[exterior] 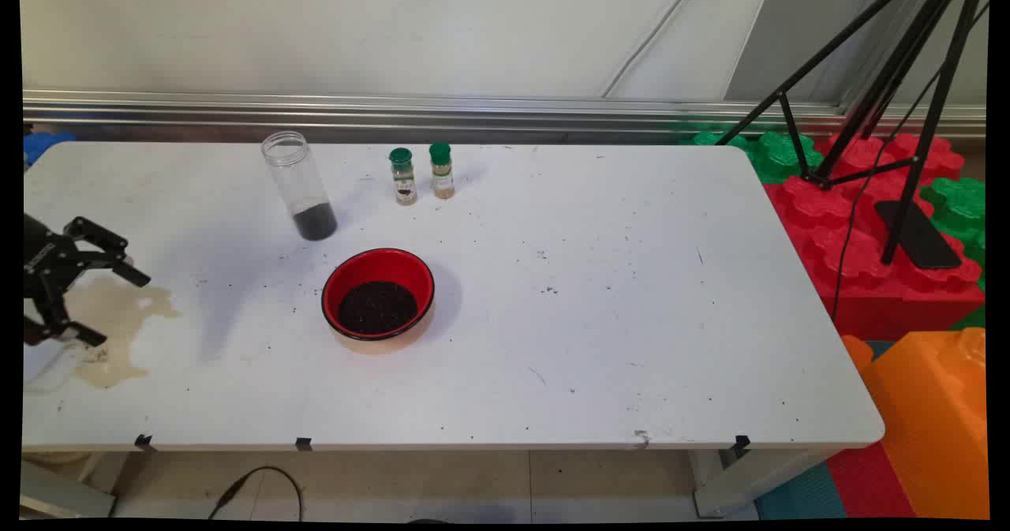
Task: Pick up the black seasoning powder from the table
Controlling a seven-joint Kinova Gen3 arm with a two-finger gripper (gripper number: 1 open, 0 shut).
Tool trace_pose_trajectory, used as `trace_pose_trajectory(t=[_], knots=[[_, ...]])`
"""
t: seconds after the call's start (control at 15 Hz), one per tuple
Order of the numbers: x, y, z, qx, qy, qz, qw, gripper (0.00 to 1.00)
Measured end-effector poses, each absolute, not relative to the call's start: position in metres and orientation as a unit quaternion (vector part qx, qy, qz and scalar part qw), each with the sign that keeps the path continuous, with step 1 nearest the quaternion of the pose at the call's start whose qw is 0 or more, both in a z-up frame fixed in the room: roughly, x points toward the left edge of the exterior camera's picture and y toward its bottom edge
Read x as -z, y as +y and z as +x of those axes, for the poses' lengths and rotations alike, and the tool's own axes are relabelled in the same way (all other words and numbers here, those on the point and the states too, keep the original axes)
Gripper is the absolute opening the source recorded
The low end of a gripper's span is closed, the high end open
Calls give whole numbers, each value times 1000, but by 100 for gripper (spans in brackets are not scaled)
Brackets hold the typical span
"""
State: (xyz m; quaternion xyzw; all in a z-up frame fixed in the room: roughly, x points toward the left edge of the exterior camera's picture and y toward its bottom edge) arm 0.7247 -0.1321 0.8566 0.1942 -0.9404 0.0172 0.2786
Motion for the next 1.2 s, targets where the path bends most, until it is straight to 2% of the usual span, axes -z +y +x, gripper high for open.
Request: trace_pose_trajectory(t=[0.8, 1.2], knots=[[-853, -170, 704, -40, -900, 324, 289, 100], [-840, -191, 694, -72, -875, 373, 300, 100]])
